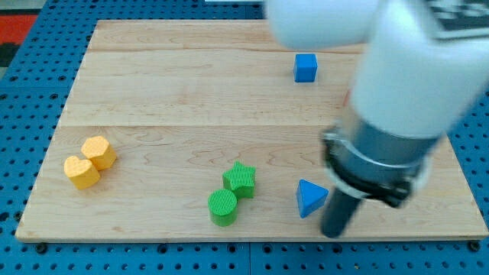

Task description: Place the blue cube at the top center of the board

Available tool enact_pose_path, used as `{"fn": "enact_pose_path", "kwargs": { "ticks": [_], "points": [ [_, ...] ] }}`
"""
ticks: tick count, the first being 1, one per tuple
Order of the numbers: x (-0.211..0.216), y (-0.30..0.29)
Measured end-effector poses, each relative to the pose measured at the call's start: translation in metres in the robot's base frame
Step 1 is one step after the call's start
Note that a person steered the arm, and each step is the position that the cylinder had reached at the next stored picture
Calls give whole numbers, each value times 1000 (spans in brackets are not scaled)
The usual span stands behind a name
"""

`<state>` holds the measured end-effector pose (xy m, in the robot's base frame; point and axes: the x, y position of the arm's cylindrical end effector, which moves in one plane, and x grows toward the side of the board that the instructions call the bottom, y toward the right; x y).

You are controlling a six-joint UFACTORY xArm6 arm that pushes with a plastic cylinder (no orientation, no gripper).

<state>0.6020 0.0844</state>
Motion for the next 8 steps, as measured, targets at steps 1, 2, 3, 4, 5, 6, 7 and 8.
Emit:
{"fn": "enact_pose_path", "kwargs": {
  "ticks": [1,2,3,4,5,6,7,8],
  "points": [
    [-45,6],
    [-80,14],
    [-118,28],
    [-194,55],
    [-244,54],
    [-251,90],
    [-265,19],
    [-267,19]
  ]
}}
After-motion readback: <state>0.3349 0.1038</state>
